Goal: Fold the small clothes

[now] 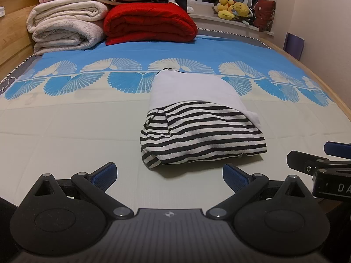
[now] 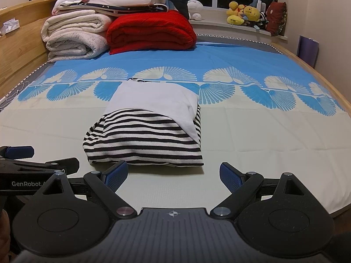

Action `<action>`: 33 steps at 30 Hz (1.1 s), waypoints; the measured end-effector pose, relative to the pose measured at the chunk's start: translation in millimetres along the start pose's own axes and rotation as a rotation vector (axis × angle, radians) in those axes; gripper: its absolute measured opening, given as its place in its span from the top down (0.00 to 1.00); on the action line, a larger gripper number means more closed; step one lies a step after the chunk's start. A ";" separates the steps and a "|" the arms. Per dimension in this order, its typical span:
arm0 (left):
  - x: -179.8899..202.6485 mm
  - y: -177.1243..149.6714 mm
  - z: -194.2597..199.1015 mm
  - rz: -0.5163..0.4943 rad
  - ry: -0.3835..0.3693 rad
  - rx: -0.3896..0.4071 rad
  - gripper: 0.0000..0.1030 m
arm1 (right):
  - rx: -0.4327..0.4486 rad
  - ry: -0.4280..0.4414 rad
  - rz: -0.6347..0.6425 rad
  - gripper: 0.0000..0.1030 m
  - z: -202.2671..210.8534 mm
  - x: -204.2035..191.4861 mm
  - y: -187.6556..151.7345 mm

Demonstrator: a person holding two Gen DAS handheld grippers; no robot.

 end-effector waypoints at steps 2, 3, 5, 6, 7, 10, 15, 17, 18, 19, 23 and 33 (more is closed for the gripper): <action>0.7 0.4 0.1 0.000 0.000 0.000 0.00 | 0.000 0.000 0.000 0.12 0.0 -0.1 0.0; -0.1 -0.2 -0.1 0.000 0.000 0.001 0.00 | 0.000 0.000 0.000 0.12 -0.1 -0.2 0.0; 0.3 -0.1 -0.1 0.000 0.000 0.000 0.00 | 0.000 0.000 0.000 0.12 -0.2 -0.4 0.2; 0.6 0.1 0.0 0.000 0.000 0.001 0.00 | 0.000 0.000 0.000 0.12 -0.3 -0.5 0.3; 0.3 -0.3 0.0 0.000 0.001 0.001 0.00 | 0.000 -0.001 0.000 0.12 -0.2 -0.6 0.0; 0.3 -0.4 -0.1 0.001 0.000 0.000 0.00 | 0.000 0.000 0.000 0.12 -0.1 -0.5 0.1; 0.6 -0.5 -0.1 0.001 0.001 0.001 0.00 | 0.000 -0.001 0.000 0.12 -0.2 -0.7 0.2; 1.3 -0.1 -0.1 0.002 0.000 0.000 0.00 | 0.000 0.000 0.001 0.12 -0.1 -0.5 0.2; 1.2 -0.3 -0.1 0.002 0.001 0.000 0.00 | 0.000 0.000 0.001 0.12 -0.1 -0.5 0.2; 0.5 -0.8 -0.1 0.001 0.001 0.001 0.00 | 0.000 -0.001 0.001 0.12 0.0 -0.5 0.1; 2.5 0.8 0.8 -0.004 -0.003 0.005 0.00 | 0.000 -0.001 0.000 0.12 -0.1 -0.9 0.1; 1.9 -0.9 2.8 -0.006 -0.016 0.026 0.00 | 0.000 -0.001 0.001 0.12 0.0 -0.7 0.0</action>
Point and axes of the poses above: each gripper's, at about its wrist camera, not at the fingertips, and z roughly against the way its jaws point, x to its right, y to its top, the point moved 2 cm from there along -z, roughly the way its jaws point, and after that the axes turned 14 degrees about y, right-handed, at the moved point
